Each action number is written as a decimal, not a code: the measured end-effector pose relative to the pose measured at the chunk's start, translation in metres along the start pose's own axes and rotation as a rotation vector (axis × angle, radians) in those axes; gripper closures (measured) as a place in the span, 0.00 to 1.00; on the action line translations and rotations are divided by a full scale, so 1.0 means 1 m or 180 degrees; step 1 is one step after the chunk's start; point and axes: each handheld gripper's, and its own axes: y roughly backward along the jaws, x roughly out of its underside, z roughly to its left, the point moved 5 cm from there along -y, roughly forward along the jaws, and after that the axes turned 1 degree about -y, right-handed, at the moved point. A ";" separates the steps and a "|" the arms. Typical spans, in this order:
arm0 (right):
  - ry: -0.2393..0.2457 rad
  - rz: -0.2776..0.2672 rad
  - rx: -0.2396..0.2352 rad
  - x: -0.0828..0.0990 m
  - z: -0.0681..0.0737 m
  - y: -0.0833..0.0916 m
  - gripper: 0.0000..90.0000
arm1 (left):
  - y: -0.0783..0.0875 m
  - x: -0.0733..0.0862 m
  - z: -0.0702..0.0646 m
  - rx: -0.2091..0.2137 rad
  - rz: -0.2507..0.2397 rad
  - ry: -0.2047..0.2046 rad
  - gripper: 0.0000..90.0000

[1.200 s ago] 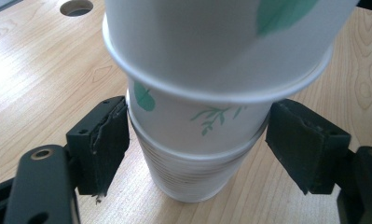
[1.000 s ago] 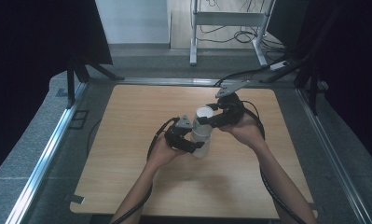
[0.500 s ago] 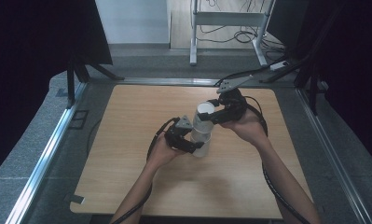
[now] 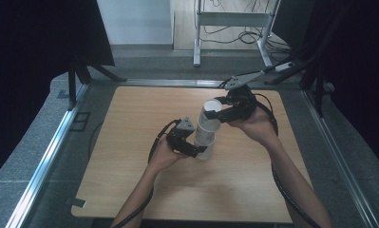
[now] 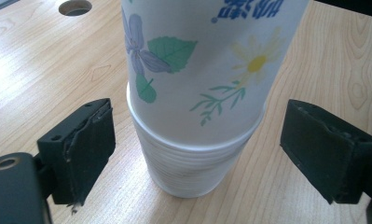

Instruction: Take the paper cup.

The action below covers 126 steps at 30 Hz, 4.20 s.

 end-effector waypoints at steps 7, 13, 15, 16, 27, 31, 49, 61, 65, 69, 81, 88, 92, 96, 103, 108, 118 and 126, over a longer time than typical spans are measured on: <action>0.0000 -0.0038 0.0015 -0.001 0.001 0.014 0.40 | 0.006 0.001 -0.002 0.0033 -0.0009 0.0030 0.05; 0.0014 -0.0059 0.0039 0.000 0.002 0.027 0.40 | 0.012 0.004 -0.004 0.0049 -0.0005 0.0031 0.03; 0.0020 -0.0053 0.0059 0.002 0.003 0.030 0.40 | 0.013 0.006 -0.005 0.0048 0.0003 0.0013 0.02; 0.0018 -0.0056 0.0062 0.004 0.003 0.032 0.40 | 0.014 0.007 -0.006 0.0051 0.0011 0.0011 0.02; -0.0007 -0.0070 0.0081 0.024 0.002 0.043 0.40 | 0.025 0.016 -0.016 0.0106 -0.0008 0.0018 0.00; -0.0026 -0.0099 0.0074 0.034 0.003 0.047 0.40 | 0.028 0.019 -0.021 0.0096 -0.0003 -0.0004 0.00; -0.0063 -0.0143 -0.0016 0.077 0.016 0.046 0.40 | 0.029 0.027 -0.049 0.0186 -0.0045 -0.0103 0.02; -0.0085 -0.0144 -0.0156 0.103 0.033 0.029 0.40 | 0.026 0.034 -0.069 0.0360 -0.0098 -0.0133 0.01; -0.0057 -0.0169 -0.0204 0.108 0.040 0.024 0.40 | 0.024 0.036 -0.075 0.0422 -0.0130 -0.0145 0.01; -0.0023 -0.0171 -0.0262 0.113 0.048 0.018 0.40 | 0.022 0.037 -0.079 0.0447 -0.0135 -0.0174 0.01; 0.0041 -0.0158 -0.0428 0.119 0.067 0.001 0.40 | 0.017 0.036 -0.088 0.0572 -0.0219 -0.0201 0.06; 0.0045 -0.0146 -0.0510 0.121 0.075 -0.008 0.40 | 0.012 0.038 -0.091 0.0645 -0.0229 -0.0221 0.11; 0.0058 -0.0136 -0.0540 0.121 0.077 -0.012 0.40 | 0.011 0.038 -0.092 0.0676 -0.0270 -0.0236 0.15; 0.0062 -0.0138 -0.0565 0.120 0.079 -0.015 0.40 | 0.011 0.038 -0.093 0.0681 -0.0274 -0.0256 0.16; 0.0065 -0.0131 -0.0592 0.120 0.082 -0.019 0.40 | 0.010 0.039 -0.093 0.0689 -0.0285 -0.0293 0.18; 0.0053 -0.0139 -0.0597 0.120 0.082 -0.020 0.40 | 0.011 0.039 -0.093 0.0690 -0.0298 -0.0303 0.20; 0.0053 -0.0131 -0.0595 0.121 0.081 -0.020 0.40 | 0.011 0.040 -0.093 0.0679 -0.0282 -0.0344 0.27; 0.0030 -0.0135 -0.0605 0.121 0.081 -0.021 0.40 | 0.010 0.040 -0.093 0.0680 -0.0276 -0.0338 0.21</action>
